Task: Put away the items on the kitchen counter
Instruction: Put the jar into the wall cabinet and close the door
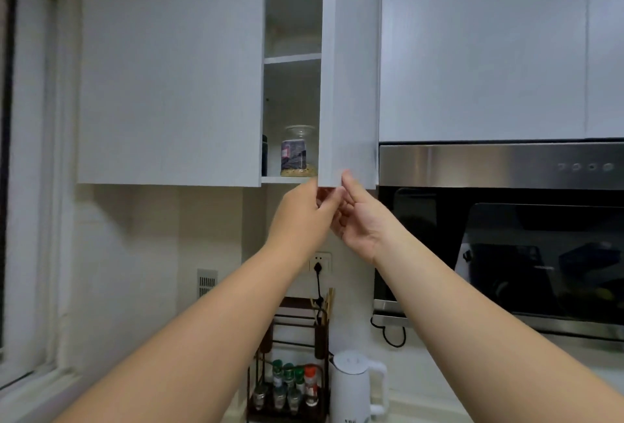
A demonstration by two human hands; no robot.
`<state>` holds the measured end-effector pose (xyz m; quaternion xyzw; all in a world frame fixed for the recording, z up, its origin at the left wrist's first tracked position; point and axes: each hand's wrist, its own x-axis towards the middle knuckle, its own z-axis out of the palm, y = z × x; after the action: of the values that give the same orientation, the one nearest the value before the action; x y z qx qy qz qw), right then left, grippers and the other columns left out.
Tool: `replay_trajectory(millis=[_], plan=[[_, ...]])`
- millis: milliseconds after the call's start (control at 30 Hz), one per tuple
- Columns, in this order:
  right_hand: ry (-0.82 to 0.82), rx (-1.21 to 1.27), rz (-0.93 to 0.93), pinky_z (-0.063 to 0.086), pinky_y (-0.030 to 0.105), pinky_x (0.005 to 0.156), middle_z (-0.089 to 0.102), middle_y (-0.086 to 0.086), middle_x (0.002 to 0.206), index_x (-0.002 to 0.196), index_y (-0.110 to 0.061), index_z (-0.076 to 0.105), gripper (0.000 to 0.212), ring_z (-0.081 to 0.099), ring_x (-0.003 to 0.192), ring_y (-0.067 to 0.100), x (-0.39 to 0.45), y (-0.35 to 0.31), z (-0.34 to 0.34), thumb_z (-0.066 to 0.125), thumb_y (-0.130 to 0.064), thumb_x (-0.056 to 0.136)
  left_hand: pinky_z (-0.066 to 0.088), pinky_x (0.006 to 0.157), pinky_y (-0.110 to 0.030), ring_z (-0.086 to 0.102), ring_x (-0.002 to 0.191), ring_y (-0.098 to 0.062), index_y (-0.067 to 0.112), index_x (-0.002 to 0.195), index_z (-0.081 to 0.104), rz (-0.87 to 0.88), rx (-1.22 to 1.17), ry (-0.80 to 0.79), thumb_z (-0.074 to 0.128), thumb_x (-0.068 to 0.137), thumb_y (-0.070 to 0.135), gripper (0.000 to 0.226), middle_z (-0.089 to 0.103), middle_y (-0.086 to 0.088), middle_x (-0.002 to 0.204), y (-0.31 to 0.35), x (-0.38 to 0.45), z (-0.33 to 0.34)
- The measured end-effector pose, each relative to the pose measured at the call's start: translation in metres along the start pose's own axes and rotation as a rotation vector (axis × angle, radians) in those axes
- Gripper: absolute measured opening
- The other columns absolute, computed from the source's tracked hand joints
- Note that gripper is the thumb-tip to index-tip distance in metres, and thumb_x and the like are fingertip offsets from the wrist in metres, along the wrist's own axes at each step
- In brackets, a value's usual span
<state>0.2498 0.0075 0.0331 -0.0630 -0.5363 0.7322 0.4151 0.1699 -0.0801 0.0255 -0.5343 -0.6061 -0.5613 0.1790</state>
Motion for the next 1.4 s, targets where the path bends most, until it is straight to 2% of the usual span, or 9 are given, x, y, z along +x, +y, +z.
replay_trajectory(millis=[133, 233, 400, 467, 533, 667, 1100, 1400], plan=[[-0.008, -0.056, 0.026, 0.049, 0.025, 0.069, 0.062, -0.002, 0.078, 0.102, -0.013, 0.074, 0.034, 0.055, 0.073, 0.012, 0.031, 0.025, 0.021, 0.071, -0.045, 0.090, 0.058, 0.073, -0.035, 0.071, 0.078, -0.008, 0.029, 0.097, 0.069, -0.107, -0.038, 0.032, 0.047, 0.097, 0.053, 0.032, 0.074, 0.010, 0.087, -0.047, 0.015, -0.013], [0.027, -0.067, 0.043, 0.048, 0.023, 0.060, 0.063, -0.007, 0.065, 0.097, -0.013, 0.072, 0.021, 0.053, 0.059, 0.008, 0.055, 0.038, 0.039, 0.071, -0.034, 0.093, 0.055, 0.068, -0.034, 0.072, 0.072, -0.010, 0.021, 0.101, 0.069, -0.187, -0.136, 0.034, 0.045, 0.101, 0.046, 0.035, 0.075, 0.004, 0.088, -0.075, 0.031, -0.020], [0.056, -0.124, -0.003, 0.050, 0.024, 0.057, 0.061, -0.005, 0.059, 0.095, -0.009, 0.068, 0.020, 0.057, 0.051, 0.008, 0.101, 0.064, 0.057, 0.070, -0.028, 0.094, 0.059, 0.076, -0.046, 0.073, 0.078, -0.027, 0.020, 0.093, 0.069, -0.258, -0.174, -0.030, 0.039, 0.103, 0.042, 0.039, 0.077, -0.004, 0.082, -0.125, 0.064, -0.027], [0.078, -0.232, -0.044, 0.051, 0.025, 0.062, 0.059, -0.002, 0.064, 0.096, -0.006, 0.069, 0.024, 0.057, 0.054, 0.009, 0.117, 0.069, 0.058, 0.069, -0.030, 0.094, 0.058, 0.072, -0.045, 0.071, 0.074, -0.030, 0.017, 0.089, 0.063, -0.314, -0.190, -0.047, 0.036, 0.105, 0.042, 0.040, 0.074, -0.004, 0.080, -0.142, 0.078, -0.022], [0.115, -0.321, -0.067, 0.051, 0.028, 0.068, 0.060, 0.000, 0.071, 0.102, -0.002, 0.071, 0.033, 0.057, 0.063, 0.013, 0.130, 0.071, 0.057, 0.068, -0.034, 0.094, 0.054, 0.063, -0.038, 0.066, 0.066, -0.023, 0.014, 0.085, 0.058, -0.332, -0.205, -0.066, 0.033, 0.106, 0.039, 0.041, 0.069, -0.005, 0.078, -0.150, 0.088, -0.019], [0.176, -0.385, -0.104, 0.050, 0.031, 0.069, 0.062, -0.001, 0.073, 0.100, -0.005, 0.072, 0.032, 0.059, 0.070, 0.016, 0.156, 0.082, 0.052, 0.057, -0.034, 0.099, 0.046, 0.055, -0.027, 0.061, 0.057, -0.019, 0.012, 0.080, 0.058, -0.335, -0.212, -0.060, 0.034, 0.106, 0.036, 0.042, 0.065, -0.006, 0.072, -0.176, 0.108, -0.011], [0.241, -0.416, -0.158, 0.048, 0.027, 0.065, 0.061, -0.006, 0.065, 0.087, -0.015, 0.074, 0.023, 0.057, 0.059, 0.011, 0.201, 0.097, 0.039, 0.058, -0.029, 0.098, 0.045, 0.052, -0.026, 0.059, 0.052, -0.019, 0.009, 0.081, 0.060, -0.383, -0.169, -0.159, 0.033, 0.106, 0.034, 0.045, 0.064, -0.007, 0.069, -0.215, 0.153, 0.010], [0.232, -0.433, -0.179, 0.049, 0.027, 0.067, 0.061, -0.006, 0.068, 0.090, -0.015, 0.074, 0.023, 0.057, 0.061, 0.012, 0.213, 0.101, 0.030, 0.058, -0.030, 0.098, 0.046, 0.055, -0.028, 0.058, 0.052, -0.021, 0.010, 0.077, 0.057, -0.379, -0.186, -0.168, 0.029, 0.105, 0.033, 0.045, 0.063, -0.008, 0.067, -0.227, 0.165, 0.024]])
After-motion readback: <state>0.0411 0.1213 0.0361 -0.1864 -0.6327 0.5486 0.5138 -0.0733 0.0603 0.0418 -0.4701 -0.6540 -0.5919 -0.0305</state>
